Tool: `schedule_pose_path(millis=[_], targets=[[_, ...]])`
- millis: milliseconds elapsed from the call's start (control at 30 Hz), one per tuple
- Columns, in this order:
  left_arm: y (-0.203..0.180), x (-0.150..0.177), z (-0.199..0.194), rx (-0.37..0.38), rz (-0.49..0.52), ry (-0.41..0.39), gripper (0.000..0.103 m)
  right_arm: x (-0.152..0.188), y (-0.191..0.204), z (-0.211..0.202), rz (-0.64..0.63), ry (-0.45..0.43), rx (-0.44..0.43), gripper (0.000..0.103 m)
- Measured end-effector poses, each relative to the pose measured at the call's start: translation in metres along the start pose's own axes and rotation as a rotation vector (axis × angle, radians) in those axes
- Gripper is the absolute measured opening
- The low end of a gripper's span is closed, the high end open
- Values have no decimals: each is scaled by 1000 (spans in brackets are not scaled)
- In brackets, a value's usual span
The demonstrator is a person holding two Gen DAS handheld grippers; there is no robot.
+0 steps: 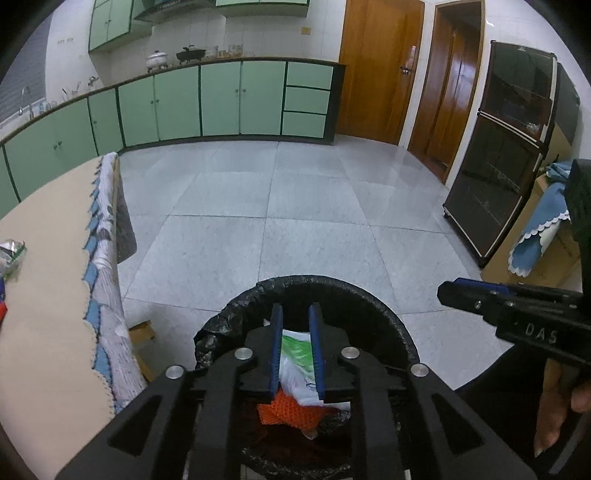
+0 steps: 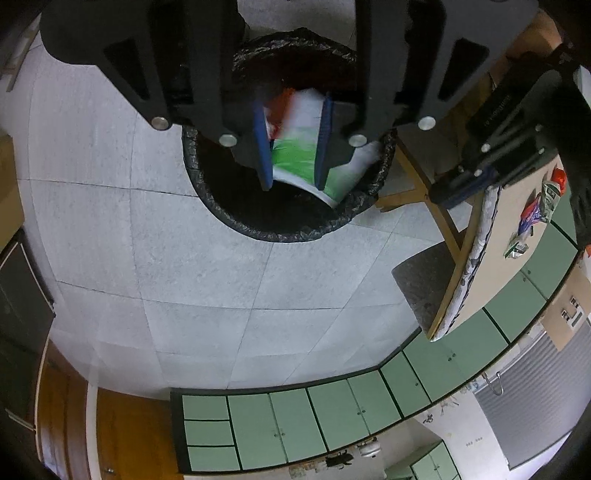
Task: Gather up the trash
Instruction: 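Open both grippers over the bin to drop the bag and tissue, then move both tools back over the table trash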
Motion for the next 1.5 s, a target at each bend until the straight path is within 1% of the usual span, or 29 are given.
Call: schedule_pose_path(millis=[133, 200, 233, 300, 333, 367, 500, 600, 833, 967, 1033, 1167, 1267, 1500], targets=[[4, 1, -7, -19, -3, -16, 32, -3, 2, -5, -16, -15, -2, 24], [12, -1, -19, -29, -22, -34, 34, -3, 6, -8, -31, -20, -2, 24], [17, -2, -26, -39, -33, -44, 39, -4, 10, -10, -44, -24, -4, 25], [27, -5, -42, -61, -49, -67, 47, -8, 18, -14, -71, -36, -10, 31], [33, -7, -51, -76, -54, -82, 50, -10, 25, -16, -87, -44, -16, 33], [38, -8, -58, -87, -57, -92, 50, -13, 34, -19, -110, -53, -24, 35], [69, -13, -101, -145, -107, -155, 59, -25, 76, -28, -201, -90, -68, 36], [102, -12, -135, -202, -157, -201, 60, -37, 118, -34, -282, -120, -127, 36], [208, 6, -220, -393, -274, -302, 61, -55, 229, -33, -444, -153, -274, 36], [255, 15, -255, -468, -315, -349, 62, -59, 293, -25, -526, -158, -351, 36], [274, 18, -266, -497, -322, -362, 62, -60, 319, -21, -556, -156, -377, 36], [307, 22, -276, -527, -337, -383, 62, -62, 366, -2, -608, -137, -406, 36], [324, 27, -278, -534, -357, -388, 62, -61, 390, 17, -638, -114, -407, 36], [358, 25, -275, -539, -380, -388, 62, -71, 412, 48, -687, -93, -392, 36]])
Point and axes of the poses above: each gripper's, at about its wrist camera, not at the fingertips, and z roughly the way its jaws point, y to its left, x to its underside, the point moved 7 cm from there along z, roughly the way its jaws point, and after that the axes turned 14 degrees about -z, right-handed, at the moved point
